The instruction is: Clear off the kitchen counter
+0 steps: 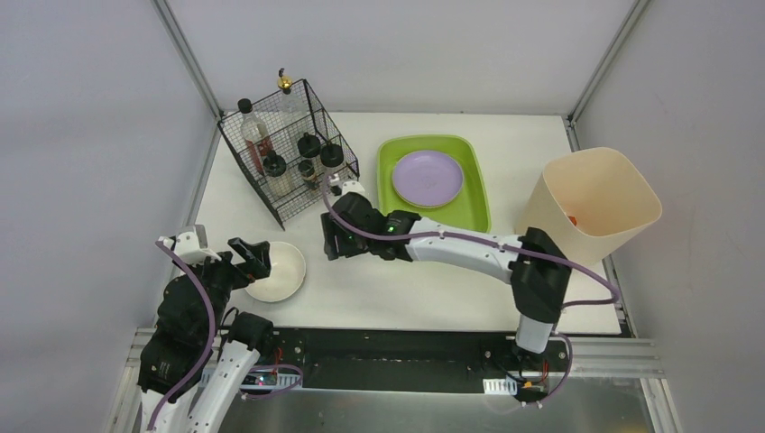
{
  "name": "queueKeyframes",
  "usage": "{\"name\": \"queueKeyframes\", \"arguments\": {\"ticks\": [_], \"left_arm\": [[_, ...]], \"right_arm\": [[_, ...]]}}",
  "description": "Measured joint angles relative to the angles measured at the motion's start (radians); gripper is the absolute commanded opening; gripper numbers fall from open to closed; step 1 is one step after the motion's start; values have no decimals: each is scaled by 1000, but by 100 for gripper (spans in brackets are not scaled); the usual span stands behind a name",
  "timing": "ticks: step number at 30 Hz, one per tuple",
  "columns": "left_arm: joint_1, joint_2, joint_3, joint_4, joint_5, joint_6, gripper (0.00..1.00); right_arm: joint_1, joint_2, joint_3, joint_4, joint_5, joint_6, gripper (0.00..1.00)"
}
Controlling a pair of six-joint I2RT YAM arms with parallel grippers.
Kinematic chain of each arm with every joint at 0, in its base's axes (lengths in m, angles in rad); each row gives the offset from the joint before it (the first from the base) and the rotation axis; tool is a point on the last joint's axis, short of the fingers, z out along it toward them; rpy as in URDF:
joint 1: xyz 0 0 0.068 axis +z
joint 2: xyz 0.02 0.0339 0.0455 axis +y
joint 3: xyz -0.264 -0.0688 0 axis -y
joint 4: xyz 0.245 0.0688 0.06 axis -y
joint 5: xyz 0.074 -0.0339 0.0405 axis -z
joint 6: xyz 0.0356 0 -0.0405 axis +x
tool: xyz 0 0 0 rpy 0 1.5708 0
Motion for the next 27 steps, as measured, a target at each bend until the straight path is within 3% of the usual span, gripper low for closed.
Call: {"name": "queueKeyframes", "arguments": {"ticks": [12, 27], "left_arm": [[0, 0, 0, -2, -6, 0, 100], [0, 0, 0, -3, -5, 0, 100]], "right_arm": [[88, 277, 240, 44, -65, 100, 66], [100, 408, 304, 29, -60, 140, 61]]}}
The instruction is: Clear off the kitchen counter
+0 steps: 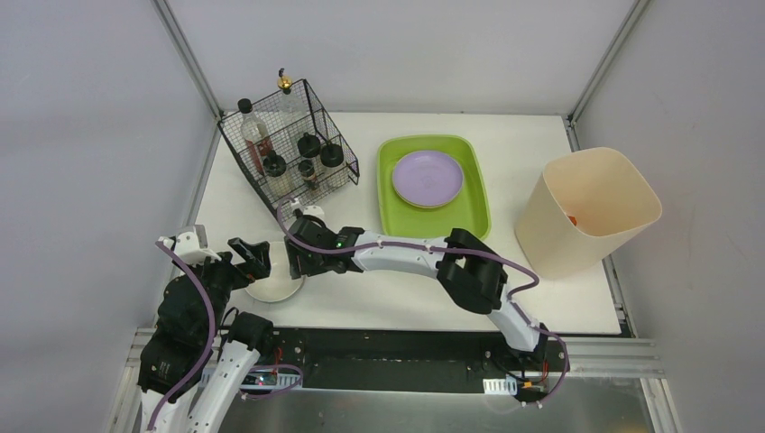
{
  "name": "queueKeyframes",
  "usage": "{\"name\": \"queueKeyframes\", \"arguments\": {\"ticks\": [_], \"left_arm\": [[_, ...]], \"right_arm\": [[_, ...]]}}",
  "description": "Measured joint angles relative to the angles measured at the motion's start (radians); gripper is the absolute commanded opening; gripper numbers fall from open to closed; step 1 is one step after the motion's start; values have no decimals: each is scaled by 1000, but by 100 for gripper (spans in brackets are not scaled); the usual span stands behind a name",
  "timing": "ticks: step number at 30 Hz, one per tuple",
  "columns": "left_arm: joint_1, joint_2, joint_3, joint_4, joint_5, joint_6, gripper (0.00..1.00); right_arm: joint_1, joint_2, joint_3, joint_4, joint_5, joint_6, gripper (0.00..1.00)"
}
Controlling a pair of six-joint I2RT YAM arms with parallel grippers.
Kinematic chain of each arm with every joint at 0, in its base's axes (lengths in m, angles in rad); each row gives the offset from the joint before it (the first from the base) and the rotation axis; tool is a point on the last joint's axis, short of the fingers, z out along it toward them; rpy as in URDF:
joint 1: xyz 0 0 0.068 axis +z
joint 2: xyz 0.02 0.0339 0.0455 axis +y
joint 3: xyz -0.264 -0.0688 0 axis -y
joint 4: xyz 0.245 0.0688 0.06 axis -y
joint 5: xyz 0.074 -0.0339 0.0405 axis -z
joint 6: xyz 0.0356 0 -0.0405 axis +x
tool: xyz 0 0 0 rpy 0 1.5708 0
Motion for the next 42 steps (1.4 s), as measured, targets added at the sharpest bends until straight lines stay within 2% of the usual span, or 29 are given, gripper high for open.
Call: {"name": "queueKeyframes", "arguments": {"ticks": [5, 17, 28, 42], "left_arm": [[0, 0, 0, 0, 0, 0, 100], [0, 0, 0, 0, 1, 0, 100], [0, 2, 0, 0, 1, 0, 100], [0, 2, 0, -1, 1, 0, 100]], "right_arm": [[0, 28, 12, -9, 3, 3, 50], [0, 43, 26, -32, 27, -1, 0], [0, 8, -36, -4, 62, 0, 0], [-28, -284, -360, -55, 116, -57, 0]]}}
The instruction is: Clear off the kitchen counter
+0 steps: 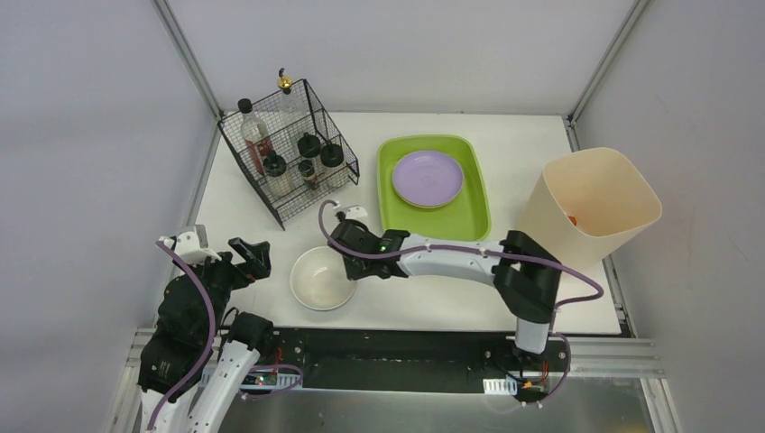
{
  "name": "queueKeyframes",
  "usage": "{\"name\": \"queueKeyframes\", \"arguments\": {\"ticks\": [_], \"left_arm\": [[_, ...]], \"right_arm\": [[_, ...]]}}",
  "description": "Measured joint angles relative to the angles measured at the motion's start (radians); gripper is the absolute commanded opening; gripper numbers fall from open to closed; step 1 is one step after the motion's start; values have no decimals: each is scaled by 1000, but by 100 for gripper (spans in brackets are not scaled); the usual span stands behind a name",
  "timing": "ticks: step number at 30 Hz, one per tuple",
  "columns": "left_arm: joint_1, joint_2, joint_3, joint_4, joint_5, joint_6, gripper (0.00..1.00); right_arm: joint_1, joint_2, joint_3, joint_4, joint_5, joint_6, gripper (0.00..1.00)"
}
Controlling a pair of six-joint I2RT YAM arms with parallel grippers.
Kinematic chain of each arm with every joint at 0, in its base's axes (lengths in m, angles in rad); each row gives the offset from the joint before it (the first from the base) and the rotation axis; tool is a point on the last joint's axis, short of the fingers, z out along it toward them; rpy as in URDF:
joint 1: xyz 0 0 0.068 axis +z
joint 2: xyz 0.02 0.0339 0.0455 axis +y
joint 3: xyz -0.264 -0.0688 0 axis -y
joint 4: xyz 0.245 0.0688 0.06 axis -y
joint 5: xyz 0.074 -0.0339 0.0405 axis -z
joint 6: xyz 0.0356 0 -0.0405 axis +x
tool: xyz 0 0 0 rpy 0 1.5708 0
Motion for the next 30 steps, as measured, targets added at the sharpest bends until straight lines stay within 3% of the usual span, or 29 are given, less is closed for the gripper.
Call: {"name": "queueKeyframes", "arguments": {"ticks": [10, 15, 22, 30], "left_arm": [[0, 0, 0, -2, 0, 0, 100], [0, 0, 0, -2, 0, 0, 100], [0, 0, 0, -3, 1, 0, 100], [0, 0, 0, -4, 1, 0, 100]], "right_arm": [[-107, -341, -125, -39, 25, -27, 0], [-260, -442, -124, -61, 7, -36, 0], [-494, -435, -113, -117, 20, -47, 0], [-640, -266, 1, -142, 5, -37, 0]]}}
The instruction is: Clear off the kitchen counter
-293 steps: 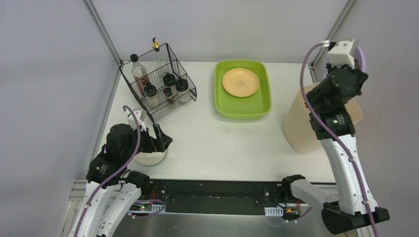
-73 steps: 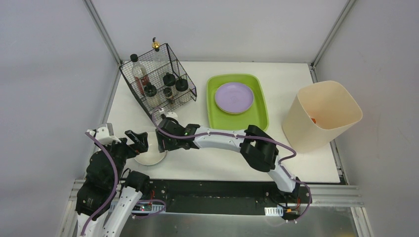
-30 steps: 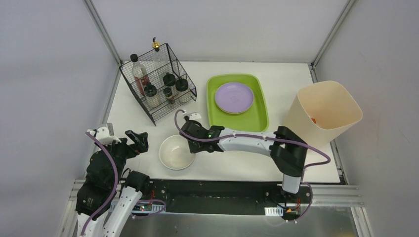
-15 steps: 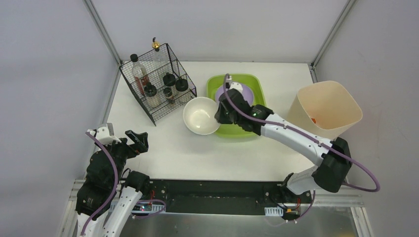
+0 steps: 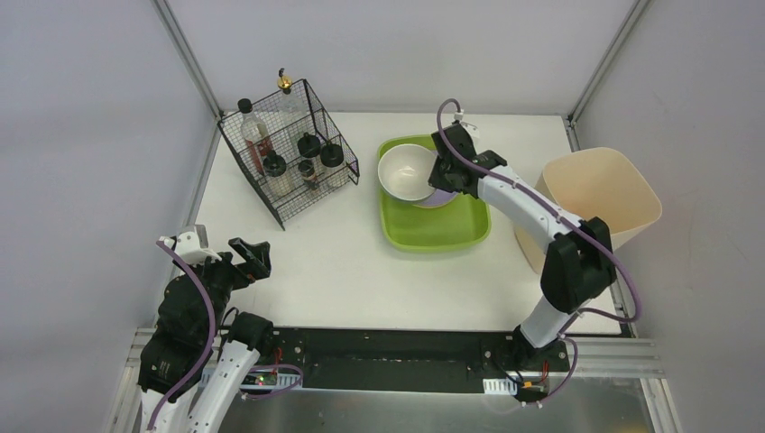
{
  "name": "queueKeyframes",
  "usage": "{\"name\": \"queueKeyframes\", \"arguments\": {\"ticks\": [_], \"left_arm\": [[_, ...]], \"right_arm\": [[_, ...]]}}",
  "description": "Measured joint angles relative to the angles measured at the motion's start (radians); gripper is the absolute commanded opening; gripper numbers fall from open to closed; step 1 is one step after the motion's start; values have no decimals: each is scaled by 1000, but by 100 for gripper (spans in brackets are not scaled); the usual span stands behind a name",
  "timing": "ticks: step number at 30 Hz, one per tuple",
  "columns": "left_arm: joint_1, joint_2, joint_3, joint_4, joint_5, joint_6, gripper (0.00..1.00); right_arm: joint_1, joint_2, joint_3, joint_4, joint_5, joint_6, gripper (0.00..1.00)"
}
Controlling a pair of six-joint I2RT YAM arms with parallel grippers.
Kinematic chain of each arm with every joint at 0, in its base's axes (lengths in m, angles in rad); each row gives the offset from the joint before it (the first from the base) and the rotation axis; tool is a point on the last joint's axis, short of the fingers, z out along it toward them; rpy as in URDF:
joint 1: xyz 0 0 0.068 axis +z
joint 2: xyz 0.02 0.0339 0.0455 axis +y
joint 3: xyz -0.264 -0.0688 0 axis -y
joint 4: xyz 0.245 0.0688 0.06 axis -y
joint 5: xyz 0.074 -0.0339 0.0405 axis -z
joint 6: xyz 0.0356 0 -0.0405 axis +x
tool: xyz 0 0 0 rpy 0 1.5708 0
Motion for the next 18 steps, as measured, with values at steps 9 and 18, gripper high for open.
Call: {"name": "queueKeyframes", "arguments": {"ticks": [9, 18], "left_arm": [[0, 0, 0, 0, 4, 0, 100], [0, 14, 0, -1, 11, 0, 100]], "right_arm": [[-91, 193, 155, -14, -3, 36, 0], [-160, 274, 180, -23, 0, 73, 0]]}}
